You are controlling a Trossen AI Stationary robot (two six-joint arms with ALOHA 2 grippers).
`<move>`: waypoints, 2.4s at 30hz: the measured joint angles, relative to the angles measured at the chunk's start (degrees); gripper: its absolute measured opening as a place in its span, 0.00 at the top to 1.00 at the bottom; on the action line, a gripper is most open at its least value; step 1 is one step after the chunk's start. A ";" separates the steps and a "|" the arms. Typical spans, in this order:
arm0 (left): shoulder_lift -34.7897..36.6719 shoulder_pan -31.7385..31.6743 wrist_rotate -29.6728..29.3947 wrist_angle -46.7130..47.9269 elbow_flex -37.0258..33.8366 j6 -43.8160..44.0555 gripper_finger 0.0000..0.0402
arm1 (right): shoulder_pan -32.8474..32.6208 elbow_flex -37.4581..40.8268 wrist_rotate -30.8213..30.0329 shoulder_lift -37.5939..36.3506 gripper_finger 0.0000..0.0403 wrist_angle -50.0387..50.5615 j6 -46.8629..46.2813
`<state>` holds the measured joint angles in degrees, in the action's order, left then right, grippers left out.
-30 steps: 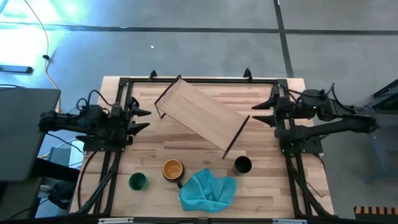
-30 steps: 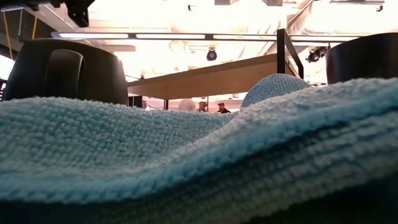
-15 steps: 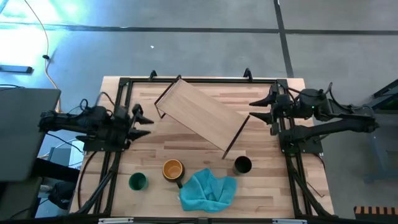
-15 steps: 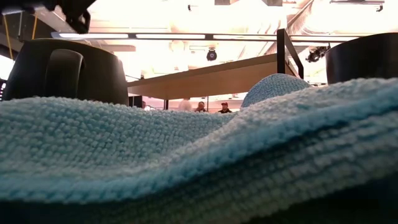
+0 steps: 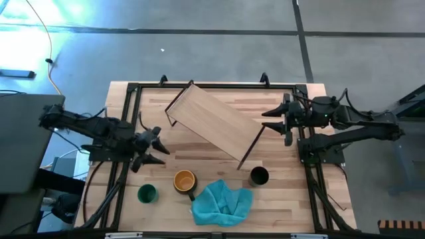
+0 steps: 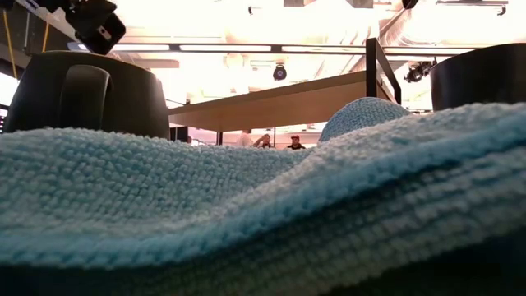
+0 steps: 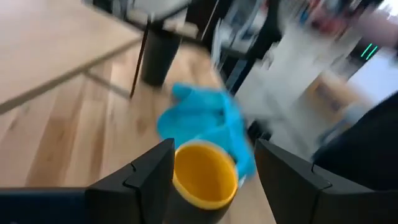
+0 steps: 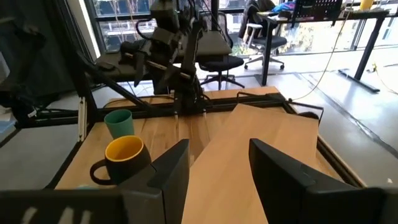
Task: Stack small to large cups/mugs on shelf
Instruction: Put the black mug on the shelf
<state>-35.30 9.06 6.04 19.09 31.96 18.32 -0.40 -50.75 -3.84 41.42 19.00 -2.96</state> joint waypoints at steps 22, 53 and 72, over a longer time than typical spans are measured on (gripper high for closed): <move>-34.55 4.47 -8.51 19.13 19.57 16.57 0.47 | 0.02 0.01 -2.13 -0.23 0.61 0.22 -10.25; -49.20 4.51 -3.65 32.81 33.29 36.18 0.47 | 0.02 0.03 -3.34 -3.34 0.61 2.62 -11.59; -53.11 4.55 -2.87 30.97 33.30 32.54 0.47 | 0.02 0.03 -3.31 -3.28 0.61 3.21 -11.59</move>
<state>-88.41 13.61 3.17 50.06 65.26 50.85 -0.38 -50.72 -7.14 38.14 22.22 -14.55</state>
